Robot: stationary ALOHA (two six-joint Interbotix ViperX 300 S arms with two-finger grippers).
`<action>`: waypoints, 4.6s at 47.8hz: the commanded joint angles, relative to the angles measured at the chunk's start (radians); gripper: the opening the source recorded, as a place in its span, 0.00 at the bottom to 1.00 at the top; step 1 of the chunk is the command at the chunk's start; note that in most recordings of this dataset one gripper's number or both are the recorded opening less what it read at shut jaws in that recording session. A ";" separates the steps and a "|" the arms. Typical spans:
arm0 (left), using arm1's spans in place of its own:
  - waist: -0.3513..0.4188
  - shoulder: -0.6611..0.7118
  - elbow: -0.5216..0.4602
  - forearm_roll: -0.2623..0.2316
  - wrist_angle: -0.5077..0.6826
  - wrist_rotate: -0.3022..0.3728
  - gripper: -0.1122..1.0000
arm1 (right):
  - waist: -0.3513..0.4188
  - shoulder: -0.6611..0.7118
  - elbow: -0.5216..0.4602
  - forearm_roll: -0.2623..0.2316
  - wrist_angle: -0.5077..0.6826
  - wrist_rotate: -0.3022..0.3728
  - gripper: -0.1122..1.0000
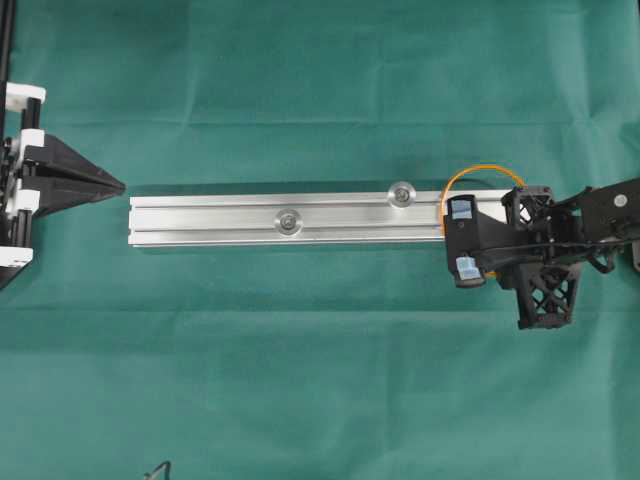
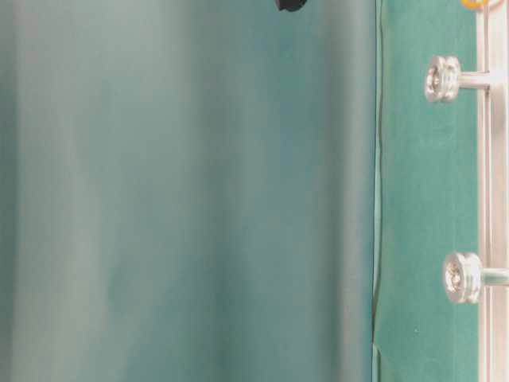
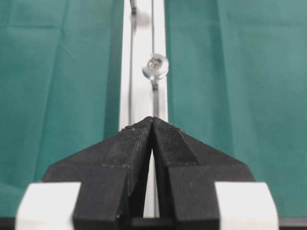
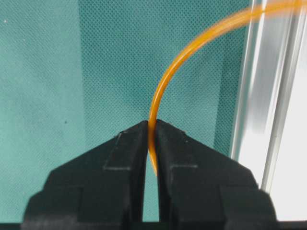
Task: Hook the rubber onto the shaft.
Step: 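Close the right gripper on the near side of the orange band, then lift the band with the right gripper and carry it left along the rail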
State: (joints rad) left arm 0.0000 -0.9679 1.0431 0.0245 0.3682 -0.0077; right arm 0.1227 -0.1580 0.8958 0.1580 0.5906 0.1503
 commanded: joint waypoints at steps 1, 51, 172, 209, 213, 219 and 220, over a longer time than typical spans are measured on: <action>0.003 0.008 -0.025 0.003 -0.005 -0.002 0.10 | 0.002 -0.006 -0.011 -0.012 -0.012 0.006 0.16; 0.003 0.008 -0.025 0.003 -0.005 0.000 0.10 | -0.002 -0.169 -0.126 -0.120 0.290 0.012 0.16; 0.003 0.008 -0.026 0.003 -0.005 0.002 0.10 | -0.012 -0.041 -0.568 -0.229 0.577 -0.008 0.17; 0.003 0.008 -0.025 0.003 -0.005 0.000 0.10 | -0.015 0.046 -0.669 -0.229 0.561 -0.029 0.16; 0.003 0.008 -0.025 0.003 -0.005 0.000 0.10 | -0.017 0.048 -0.669 -0.229 0.561 -0.029 0.16; 0.003 0.008 -0.025 0.003 -0.005 0.002 0.10 | -0.017 0.057 -0.664 -0.227 0.555 -0.031 0.16; 0.003 0.008 -0.025 0.003 -0.005 0.002 0.10 | -0.017 0.058 -0.663 -0.229 0.552 -0.031 0.16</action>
State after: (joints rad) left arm 0.0015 -0.9679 1.0431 0.0245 0.3666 -0.0077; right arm 0.1074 -0.0936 0.2531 -0.0675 1.1536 0.1212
